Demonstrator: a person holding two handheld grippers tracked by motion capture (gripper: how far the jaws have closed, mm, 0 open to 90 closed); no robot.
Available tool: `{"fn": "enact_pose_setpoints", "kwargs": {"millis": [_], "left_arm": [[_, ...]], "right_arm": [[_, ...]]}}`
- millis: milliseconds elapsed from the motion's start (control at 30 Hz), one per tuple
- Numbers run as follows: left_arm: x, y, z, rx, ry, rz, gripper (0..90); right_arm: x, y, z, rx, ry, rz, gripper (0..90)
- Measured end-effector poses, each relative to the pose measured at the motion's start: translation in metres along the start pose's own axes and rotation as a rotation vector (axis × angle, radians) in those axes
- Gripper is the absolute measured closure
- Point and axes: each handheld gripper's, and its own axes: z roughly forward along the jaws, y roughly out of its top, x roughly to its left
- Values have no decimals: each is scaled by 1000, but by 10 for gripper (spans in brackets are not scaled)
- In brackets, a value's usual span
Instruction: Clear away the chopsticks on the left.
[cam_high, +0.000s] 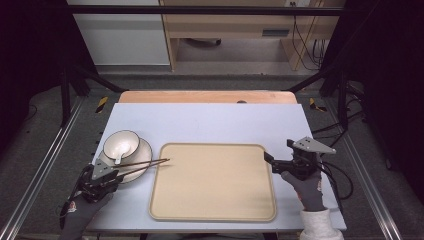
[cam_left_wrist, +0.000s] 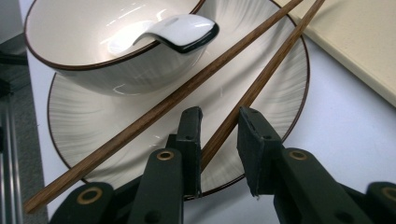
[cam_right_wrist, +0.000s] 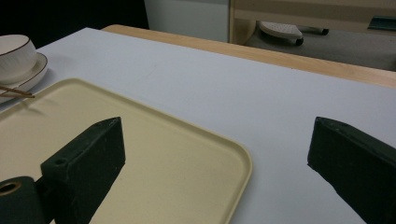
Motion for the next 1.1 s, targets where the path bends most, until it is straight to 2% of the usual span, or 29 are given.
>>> {"fn": "enact_pose_setpoints", "kwargs": {"millis": [200, 333, 567, 867, 1100], "left_arm": [[0, 0, 2, 1, -11, -10, 680], [-2, 3, 1, 13, -16, -4, 740], [-3, 4, 1, 15, -33, -8, 777], [-8, 8, 4, 16, -60, -32, 830], [-10, 11, 6, 15, -63, -54, 840]], "right_arm": [[0, 0, 0, 1, -1, -2, 41], [0, 0, 0, 1, 0, -1, 41], [0, 0, 0, 1, 0, -1, 41], [0, 0, 0, 6, -1, -6, 41], [0, 0, 0, 4, -2, -5, 41]]}}
